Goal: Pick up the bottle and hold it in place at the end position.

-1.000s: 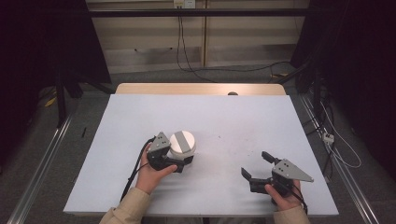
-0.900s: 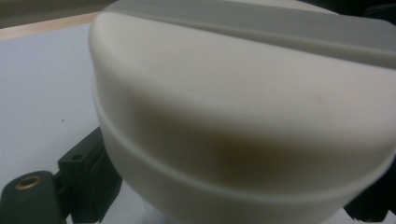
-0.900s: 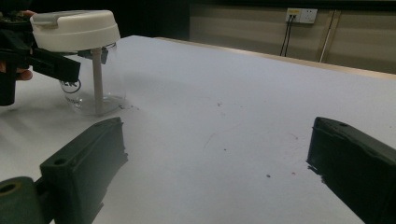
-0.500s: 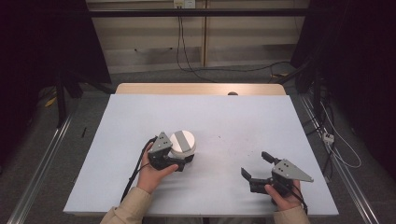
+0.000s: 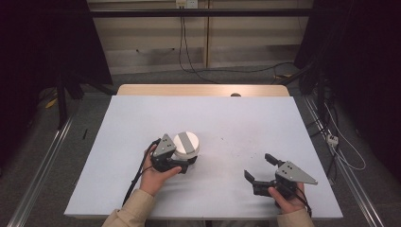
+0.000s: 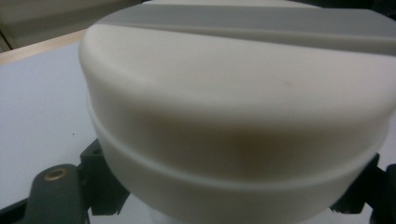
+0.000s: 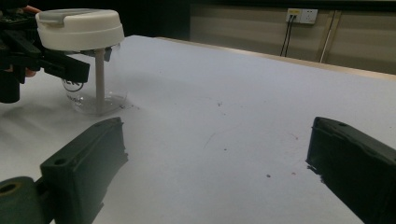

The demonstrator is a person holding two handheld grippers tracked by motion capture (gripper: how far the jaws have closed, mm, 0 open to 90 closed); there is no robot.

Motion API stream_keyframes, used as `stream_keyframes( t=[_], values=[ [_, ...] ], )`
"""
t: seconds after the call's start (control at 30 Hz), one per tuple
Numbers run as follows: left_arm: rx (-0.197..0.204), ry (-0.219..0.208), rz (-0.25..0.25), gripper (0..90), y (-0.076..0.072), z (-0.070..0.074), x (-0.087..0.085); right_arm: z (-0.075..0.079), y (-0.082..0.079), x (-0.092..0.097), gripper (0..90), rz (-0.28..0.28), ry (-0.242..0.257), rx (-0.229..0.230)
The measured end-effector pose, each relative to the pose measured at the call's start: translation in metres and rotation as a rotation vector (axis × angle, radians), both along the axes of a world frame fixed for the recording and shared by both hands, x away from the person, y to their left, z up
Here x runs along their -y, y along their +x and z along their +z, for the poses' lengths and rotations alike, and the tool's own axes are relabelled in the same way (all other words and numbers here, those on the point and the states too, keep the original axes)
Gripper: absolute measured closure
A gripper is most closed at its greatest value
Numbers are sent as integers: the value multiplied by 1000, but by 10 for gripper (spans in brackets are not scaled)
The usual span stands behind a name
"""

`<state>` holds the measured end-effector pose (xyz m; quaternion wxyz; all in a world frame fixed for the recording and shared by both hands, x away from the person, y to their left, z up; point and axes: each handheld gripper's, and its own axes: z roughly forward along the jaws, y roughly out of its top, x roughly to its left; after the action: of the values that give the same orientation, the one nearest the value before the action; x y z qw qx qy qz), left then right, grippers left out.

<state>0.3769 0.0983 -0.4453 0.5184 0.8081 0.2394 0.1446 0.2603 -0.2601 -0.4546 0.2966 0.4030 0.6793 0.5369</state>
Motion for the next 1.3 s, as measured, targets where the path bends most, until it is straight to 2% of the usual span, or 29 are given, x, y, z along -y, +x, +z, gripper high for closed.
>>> stream_keyframes(
  t=[0.07,0.17,0.37,0.43,0.6,0.87,1.13,1.3],
  values=[
    [3,-2,6,183,0,0,0,0,0,0,38,-1,3,1],
    [-2,-32,9,184,1,0,0,0,0,0,38,-3,4,2],
    [9,-56,13,184,3,4,3,0,0,1,38,-3,2,4],
    [2,-76,12,184,3,5,3,0,0,1,38,-2,1,4],
    [16,-106,12,184,3,11,5,0,1,1,38,-2,4,3],
    [13,-126,19,184,7,15,10,0,0,0,38,-1,1,3],
    [16,-115,16,184,14,16,17,0,0,1,37,1,2,1],
    [17,-124,12,184,19,19,23,0,0,1,38,-1,5,4]
  ],
)
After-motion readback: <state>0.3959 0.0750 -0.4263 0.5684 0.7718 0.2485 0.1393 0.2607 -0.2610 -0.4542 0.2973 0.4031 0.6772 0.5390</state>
